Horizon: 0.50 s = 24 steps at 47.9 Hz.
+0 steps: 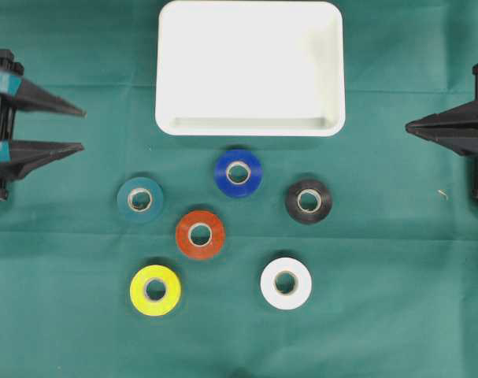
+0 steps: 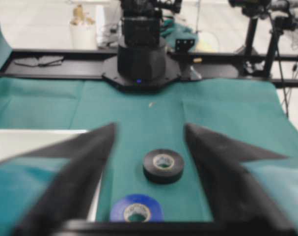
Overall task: Put the tape into the white case with the left arm.
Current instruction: 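Open the left gripper and start moving it toward the tape rolls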
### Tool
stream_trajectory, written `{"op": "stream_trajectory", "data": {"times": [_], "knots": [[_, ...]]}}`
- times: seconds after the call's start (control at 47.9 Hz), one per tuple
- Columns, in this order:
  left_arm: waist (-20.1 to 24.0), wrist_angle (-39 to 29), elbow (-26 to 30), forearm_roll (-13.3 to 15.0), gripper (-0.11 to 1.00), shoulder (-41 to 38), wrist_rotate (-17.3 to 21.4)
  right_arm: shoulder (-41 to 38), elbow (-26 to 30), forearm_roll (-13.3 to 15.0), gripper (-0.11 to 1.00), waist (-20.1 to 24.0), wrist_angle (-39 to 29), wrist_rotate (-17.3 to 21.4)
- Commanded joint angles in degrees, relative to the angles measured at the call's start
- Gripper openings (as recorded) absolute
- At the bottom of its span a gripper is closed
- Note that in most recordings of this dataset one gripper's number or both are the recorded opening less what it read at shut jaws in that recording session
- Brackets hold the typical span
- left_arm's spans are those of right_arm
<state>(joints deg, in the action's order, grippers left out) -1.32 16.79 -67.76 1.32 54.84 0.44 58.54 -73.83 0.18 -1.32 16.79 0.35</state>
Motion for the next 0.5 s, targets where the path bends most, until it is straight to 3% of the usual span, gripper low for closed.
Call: {"op": "stream_trajectory", "data": {"times": [0.0, 0.125, 0.48], "knots": [[-0.2, -0.3, 1.3, 0.1, 0.80, -0.4, 0.0, 0.4, -0.4, 0.1, -0.09, -0.1, 0.4, 0.1], [-0.3, -1.8, 2.1, 0.1, 0.99, -0.3, -0.3, 2.0, -2.4, 0.4, -0.09, -0.1, 0.4, 0.1], [-0.3, -13.4, 6.9, 0.3, 1.00, -0.9, -0.4, 6.7, -10.0, 0.4, -0.09, -0.1, -0.3, 0.1]]}}
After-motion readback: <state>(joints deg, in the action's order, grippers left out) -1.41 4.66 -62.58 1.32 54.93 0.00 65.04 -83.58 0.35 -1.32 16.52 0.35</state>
